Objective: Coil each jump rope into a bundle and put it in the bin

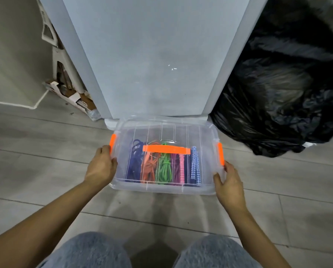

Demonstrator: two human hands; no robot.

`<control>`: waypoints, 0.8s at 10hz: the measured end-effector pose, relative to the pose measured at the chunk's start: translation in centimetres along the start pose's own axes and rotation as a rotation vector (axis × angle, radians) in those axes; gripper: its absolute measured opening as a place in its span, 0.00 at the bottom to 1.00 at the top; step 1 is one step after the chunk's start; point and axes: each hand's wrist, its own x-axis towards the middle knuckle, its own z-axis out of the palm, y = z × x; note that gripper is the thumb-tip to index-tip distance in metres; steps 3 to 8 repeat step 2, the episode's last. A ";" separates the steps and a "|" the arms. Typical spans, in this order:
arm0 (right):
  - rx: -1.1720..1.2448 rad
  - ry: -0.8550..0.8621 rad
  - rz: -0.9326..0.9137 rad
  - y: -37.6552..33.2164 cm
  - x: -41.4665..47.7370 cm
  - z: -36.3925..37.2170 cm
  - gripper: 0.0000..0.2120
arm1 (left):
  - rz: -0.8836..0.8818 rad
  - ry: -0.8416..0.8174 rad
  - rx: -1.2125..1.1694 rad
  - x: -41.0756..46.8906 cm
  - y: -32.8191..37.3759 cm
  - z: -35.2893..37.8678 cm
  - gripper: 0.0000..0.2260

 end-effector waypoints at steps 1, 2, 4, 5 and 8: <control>-0.296 0.130 -0.155 -2.8 1.9 0.6 0.24 | 0.061 0.072 0.137 0.9 0.7 -1.0 0.19; -0.276 0.059 -0.252 -5.5 3.2 0.9 0.27 | 0.164 0.115 0.226 1.7 2.0 -1.8 0.21; -0.276 0.059 -0.252 -5.5 3.2 0.9 0.27 | 0.164 0.115 0.226 1.7 2.0 -1.8 0.21; -0.276 0.059 -0.252 -5.5 3.2 0.9 0.27 | 0.164 0.115 0.226 1.7 2.0 -1.8 0.21; -0.276 0.059 -0.252 -5.5 3.2 0.9 0.27 | 0.164 0.115 0.226 1.7 2.0 -1.8 0.21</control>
